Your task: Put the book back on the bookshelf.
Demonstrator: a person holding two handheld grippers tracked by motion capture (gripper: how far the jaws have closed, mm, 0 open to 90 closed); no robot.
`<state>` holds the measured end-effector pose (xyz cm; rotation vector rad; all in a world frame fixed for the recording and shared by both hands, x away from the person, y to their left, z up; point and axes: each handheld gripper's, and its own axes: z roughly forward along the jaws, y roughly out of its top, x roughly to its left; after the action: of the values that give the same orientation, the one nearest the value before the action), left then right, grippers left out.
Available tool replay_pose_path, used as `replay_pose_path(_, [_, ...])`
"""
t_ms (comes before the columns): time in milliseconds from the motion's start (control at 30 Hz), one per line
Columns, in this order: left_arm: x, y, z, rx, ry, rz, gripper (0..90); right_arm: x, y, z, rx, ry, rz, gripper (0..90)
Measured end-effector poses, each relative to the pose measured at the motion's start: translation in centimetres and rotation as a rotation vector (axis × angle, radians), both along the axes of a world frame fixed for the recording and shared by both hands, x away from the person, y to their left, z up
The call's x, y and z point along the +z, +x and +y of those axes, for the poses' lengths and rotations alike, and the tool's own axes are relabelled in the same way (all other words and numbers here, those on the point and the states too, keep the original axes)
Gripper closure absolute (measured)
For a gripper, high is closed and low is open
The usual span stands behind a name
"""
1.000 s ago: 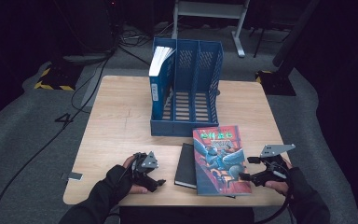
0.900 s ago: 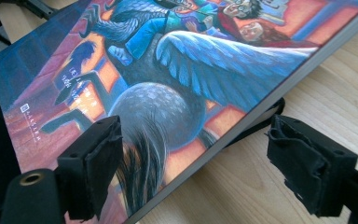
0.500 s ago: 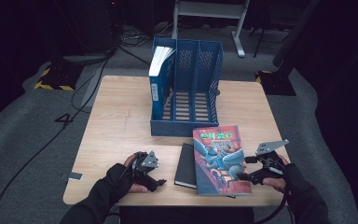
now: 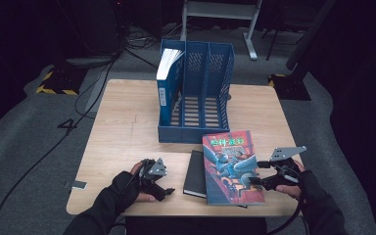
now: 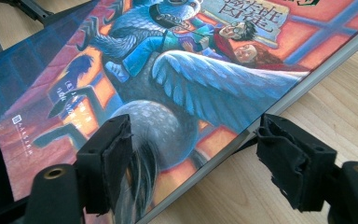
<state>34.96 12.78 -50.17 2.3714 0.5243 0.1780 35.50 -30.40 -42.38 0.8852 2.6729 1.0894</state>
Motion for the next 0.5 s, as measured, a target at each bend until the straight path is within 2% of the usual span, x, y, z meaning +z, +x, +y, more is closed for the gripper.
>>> replay_pose_path(267, [0.0,0.0,0.0,0.001,-0.006,0.001,12.1,0.1,0.8,0.7,0.025,0.024,-0.008,34.5])
replay_pose_path(400, [0.0,0.0,0.0,0.003,-0.004,0.004,12.1,0.1,1.3,1.3,0.042,0.057,0.003,46.5])
replay_pose_path(500, [0.0,0.1,0.0,-0.006,-0.002,-0.001,12.0,-0.1,1.8,1.8,0.073,0.094,0.036,56.7])
